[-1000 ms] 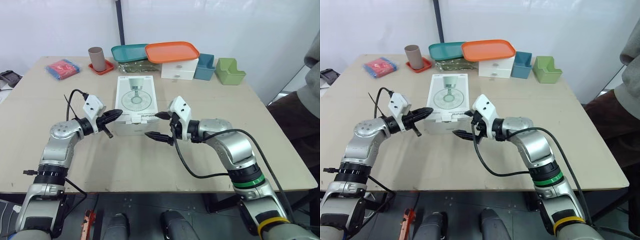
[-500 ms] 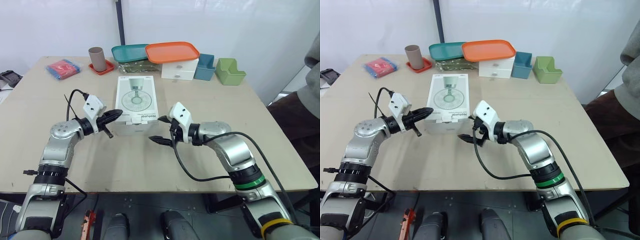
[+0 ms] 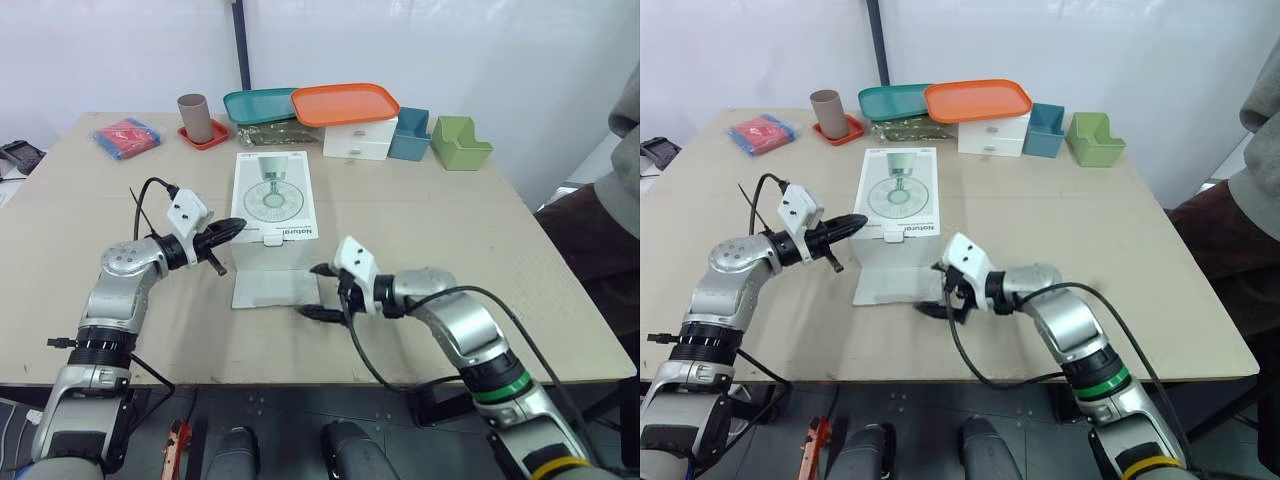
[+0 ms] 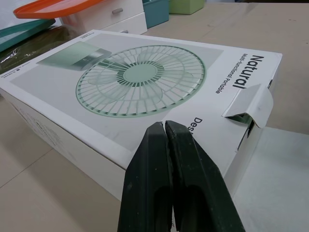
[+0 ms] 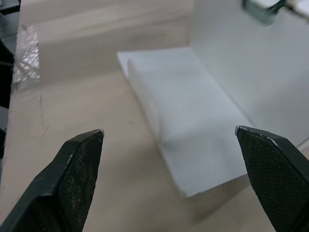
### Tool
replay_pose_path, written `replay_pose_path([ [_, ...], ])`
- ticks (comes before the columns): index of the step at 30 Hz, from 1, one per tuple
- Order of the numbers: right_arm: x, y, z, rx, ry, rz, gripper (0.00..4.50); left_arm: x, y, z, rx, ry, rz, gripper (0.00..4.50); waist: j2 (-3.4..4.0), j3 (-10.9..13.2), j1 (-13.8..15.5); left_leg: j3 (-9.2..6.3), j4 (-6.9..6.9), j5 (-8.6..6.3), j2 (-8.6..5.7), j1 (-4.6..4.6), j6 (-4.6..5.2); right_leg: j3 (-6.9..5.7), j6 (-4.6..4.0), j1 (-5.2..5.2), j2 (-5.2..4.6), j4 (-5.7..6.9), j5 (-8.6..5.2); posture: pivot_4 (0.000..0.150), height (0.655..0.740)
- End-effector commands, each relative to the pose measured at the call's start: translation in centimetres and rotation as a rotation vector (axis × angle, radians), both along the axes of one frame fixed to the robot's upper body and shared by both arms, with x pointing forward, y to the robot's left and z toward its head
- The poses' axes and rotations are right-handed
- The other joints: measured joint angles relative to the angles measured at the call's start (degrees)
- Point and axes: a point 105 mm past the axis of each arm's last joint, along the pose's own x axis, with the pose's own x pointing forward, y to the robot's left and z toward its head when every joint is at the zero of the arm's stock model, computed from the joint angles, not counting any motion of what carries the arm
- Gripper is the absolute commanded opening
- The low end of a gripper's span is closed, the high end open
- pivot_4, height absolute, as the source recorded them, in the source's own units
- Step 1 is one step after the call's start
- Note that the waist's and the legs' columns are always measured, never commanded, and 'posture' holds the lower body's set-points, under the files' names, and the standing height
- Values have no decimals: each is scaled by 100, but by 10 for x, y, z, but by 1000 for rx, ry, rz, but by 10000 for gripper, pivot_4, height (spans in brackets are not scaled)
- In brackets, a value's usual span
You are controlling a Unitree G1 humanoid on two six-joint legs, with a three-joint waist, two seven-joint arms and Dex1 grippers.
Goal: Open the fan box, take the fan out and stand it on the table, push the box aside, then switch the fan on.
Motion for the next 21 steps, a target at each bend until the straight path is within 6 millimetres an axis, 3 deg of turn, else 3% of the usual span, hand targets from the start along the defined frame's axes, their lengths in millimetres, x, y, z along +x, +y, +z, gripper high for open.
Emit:
replay_pose_path([
  [1, 5, -4, 1, -19, -43, -22, 45000, 1, 3, -12, 30, 46, 12, 1347, 0, 0, -3, 0, 0, 0, 0, 0, 0, 0, 0, 0, 0, 0, 1, 1500, 7400],
  [4, 13, -7, 0, -20, -48, -63, 45000, 1, 3, -12, 31, 45, 12, 1347, 0, 0, -3, 0, 1, 1, 0, 1, -1, 0, -1, 0, 0, 0, 3, 1500, 7400],
  [10, 46, -13, 22, 97, -3, -232, 45000, 1, 2, -13, 33, 44, 10, 1347, 0, 0, -2, 0, 1, 3, 0, 1, -3, 0, 0, -1, 0, 0, 7, 1500, 7400],
  [21, 44, -1, 26, 118, 20, -191, 45000, 0, 1, -15, 35, 39, 10, 1347, 1, 0, -1, 0, -3, 3, 0, 0, -3, 0, 13, 0, 0, 0, 7, 1500, 7400],
])
